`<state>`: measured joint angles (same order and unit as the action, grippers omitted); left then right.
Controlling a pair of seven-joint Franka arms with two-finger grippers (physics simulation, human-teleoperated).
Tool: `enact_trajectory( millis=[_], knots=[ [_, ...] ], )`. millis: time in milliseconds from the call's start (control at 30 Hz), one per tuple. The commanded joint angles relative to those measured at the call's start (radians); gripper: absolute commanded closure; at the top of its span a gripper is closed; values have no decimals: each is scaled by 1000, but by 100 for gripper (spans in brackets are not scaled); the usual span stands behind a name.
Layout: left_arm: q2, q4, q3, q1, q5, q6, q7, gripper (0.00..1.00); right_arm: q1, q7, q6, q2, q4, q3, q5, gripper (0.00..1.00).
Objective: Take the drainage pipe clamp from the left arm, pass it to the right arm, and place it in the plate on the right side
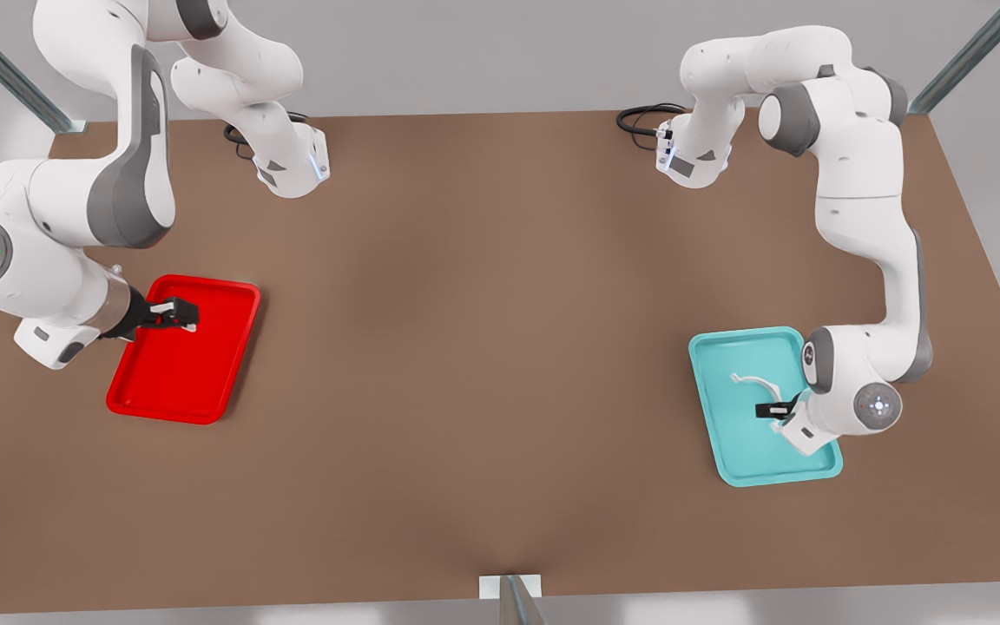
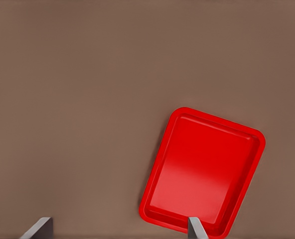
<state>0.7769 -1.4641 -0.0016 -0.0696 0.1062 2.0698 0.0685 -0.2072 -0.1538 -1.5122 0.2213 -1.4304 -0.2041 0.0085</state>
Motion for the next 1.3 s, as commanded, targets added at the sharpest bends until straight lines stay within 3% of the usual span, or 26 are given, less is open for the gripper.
enact_trajectory(
  millis=[0, 333, 400, 667, 933, 1067, 1267],
  knots=[
    [-1, -12, 5, -9, -31, 78, 162, 0, -4, -15, 7, -4, 1, 0, 2, 0],
    [36, -48, 8, -9, -31, 122, 191, 2, -20, -7, 7, 4, 1, 0, 2, 0],
    [36, -48, 8, -9, -31, 116, 191, 28, -20, -7, 7, 6, 1, 2, 2, 0],
    [35, -45, 9, -9, -36, 113, 188, 61, -18, -7, 1, 12, 1, 0, 1, 0],
    [35, -42, 9, -9, -53, 113, 185, 63, -17, -6, -3, 21, 2, 0, -1, 0],
    [36, -42, 9, -9, -54, 113, 185, 79, -18, -6, -5, 26, 2, 0, -1, 0],
    [44, -41, 9, -9, -48, 115, 188, 79, -18, -6, -3, 26, 2, 0, 2, 0]
  ],
)
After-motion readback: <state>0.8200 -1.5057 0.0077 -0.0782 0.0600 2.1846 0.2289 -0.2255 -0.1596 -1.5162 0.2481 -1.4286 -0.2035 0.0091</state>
